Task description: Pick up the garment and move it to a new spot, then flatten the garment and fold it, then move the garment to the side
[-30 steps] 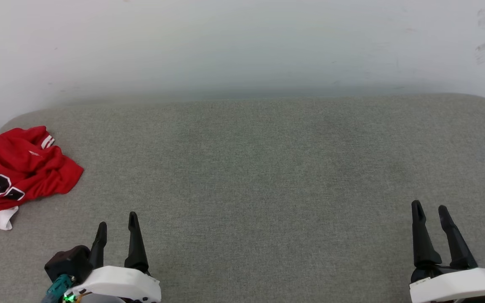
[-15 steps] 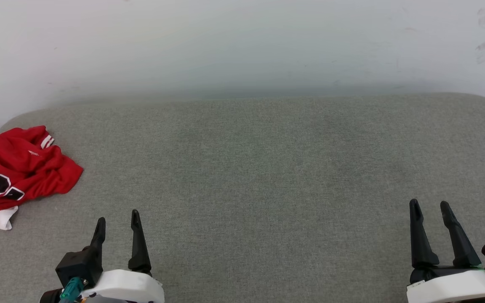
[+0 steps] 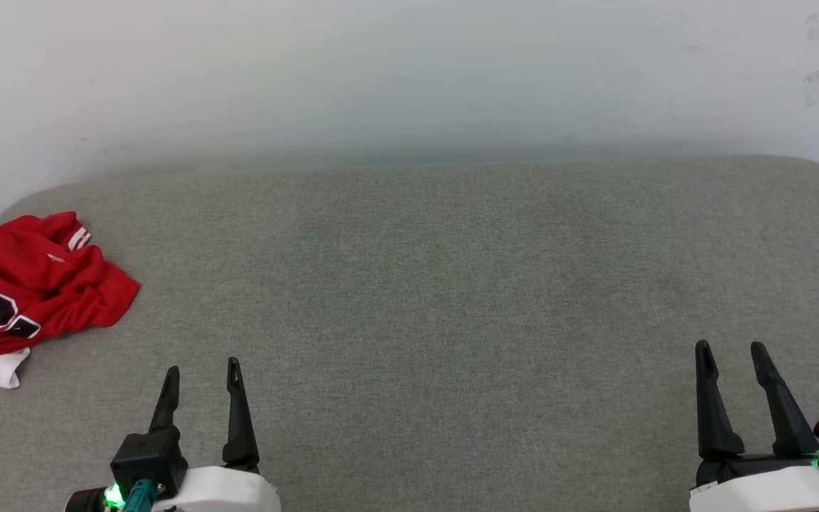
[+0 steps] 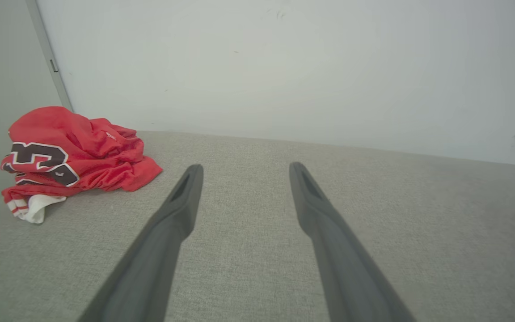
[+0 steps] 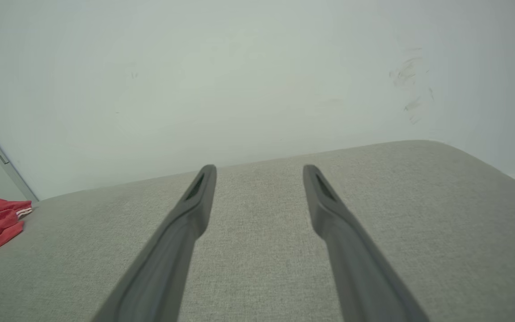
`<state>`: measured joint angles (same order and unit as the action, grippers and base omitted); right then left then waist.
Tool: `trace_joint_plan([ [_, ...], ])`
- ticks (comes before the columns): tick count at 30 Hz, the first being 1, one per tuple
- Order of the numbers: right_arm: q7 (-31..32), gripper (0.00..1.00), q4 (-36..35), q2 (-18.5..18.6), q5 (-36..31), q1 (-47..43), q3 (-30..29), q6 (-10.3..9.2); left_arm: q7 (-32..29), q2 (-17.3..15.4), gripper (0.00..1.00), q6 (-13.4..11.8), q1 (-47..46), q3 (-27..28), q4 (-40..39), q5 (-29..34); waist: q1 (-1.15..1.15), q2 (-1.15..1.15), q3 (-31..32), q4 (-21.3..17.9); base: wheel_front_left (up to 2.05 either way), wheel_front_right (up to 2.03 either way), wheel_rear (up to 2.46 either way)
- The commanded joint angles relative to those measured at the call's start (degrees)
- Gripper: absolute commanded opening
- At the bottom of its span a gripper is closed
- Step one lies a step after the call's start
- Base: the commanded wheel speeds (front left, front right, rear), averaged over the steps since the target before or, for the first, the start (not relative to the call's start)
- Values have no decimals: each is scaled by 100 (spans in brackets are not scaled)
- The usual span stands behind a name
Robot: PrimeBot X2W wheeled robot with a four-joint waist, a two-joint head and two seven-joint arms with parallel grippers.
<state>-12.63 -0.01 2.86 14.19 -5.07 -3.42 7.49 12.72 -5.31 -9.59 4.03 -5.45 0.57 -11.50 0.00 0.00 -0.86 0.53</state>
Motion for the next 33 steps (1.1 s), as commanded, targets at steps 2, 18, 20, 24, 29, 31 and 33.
trace_joint_plan([
  [2,-63,100,-84,4,-112,-72,-2,0,60,3,100,46,34,18,-32,163,0,0,6,0,0,0,0],
  [18,-234,100,-189,2,-562,-224,87,0,225,113,100,262,189,114,43,835,0,0,47,4,0,0,0],
  [20,-255,100,-191,2,-605,-229,106,0,246,125,100,295,204,136,52,911,0,0,52,5,0,0,0],
  [24,-261,100,-162,2,-539,-228,131,0,256,152,100,387,230,199,104,883,0,0,59,6,0,0,0],
  [29,-261,100,-120,2,-416,-232,131,0,252,195,100,504,230,307,128,785,0,0,57,6,0,0,0],
  [31,-261,100,-107,2,-407,-233,132,0,251,208,100,547,233,339,142,772,0,0,55,8,0,0,0],
  [33,-261,100,-100,2,-389,-233,128,0,252,220,100,581,233,363,154,762,0,0,55,10,0,0,0],
])
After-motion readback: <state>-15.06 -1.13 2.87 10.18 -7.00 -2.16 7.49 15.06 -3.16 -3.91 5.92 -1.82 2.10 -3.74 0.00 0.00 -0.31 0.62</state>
